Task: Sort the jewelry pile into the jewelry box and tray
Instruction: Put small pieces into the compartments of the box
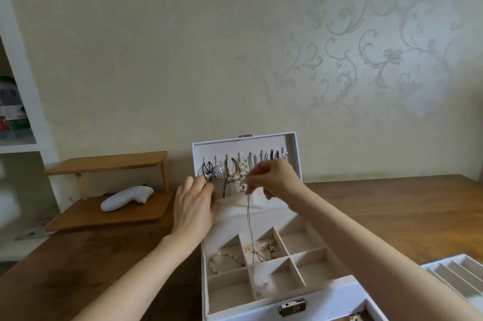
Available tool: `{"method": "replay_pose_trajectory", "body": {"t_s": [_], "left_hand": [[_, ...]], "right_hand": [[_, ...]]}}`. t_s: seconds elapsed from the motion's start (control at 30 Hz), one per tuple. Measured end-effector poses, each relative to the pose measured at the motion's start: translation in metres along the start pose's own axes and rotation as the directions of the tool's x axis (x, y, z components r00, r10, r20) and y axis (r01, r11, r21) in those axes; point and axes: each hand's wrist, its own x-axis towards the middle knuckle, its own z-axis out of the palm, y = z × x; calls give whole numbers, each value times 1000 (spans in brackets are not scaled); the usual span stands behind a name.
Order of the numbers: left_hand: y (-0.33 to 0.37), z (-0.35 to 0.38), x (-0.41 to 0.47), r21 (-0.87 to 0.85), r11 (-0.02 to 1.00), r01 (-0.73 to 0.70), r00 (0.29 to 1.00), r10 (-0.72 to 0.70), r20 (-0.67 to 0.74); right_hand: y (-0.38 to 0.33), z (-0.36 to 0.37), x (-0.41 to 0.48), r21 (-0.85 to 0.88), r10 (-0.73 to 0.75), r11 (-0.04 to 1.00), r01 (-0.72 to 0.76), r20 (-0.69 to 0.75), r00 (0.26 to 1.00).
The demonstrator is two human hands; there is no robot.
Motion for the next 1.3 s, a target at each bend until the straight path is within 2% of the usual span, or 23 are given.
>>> {"method": "replay_pose_trajectory", "body": {"t_s": [0.27,0.4,0.6,0.73,0.93,1.03,1.3], "left_hand": [[-4,-2,-5,-23,1000,-10,999,11,51],[-2,-4,-6,-18,1000,-20,1000,21,19],[6,-13,-1,93,994,-59,998,62,-29],[10,-10,0,38,999,-1,1000,0,13],[14,-6,0,96,978,-185,980,191,-51],[13,-3,0,122,969,-216,973,223,-53],[12,1,4,59,978,-198,973,204,-107]], "right_hand": [[-29,9,33,11,-97,995,99,-130,987],[-33,16,43,22,-117,992,120,-118,986],[-15,22,34,-8,-32,999,32,-1,999],[7,27,20,-67,-1,998,7,92,996],[24,34,-4,-48,0,999,7,139,990],[32,35,-21,-48,27,999,-19,181,983],[23,-23,-34,-24,80,997,-76,240,967]]}}
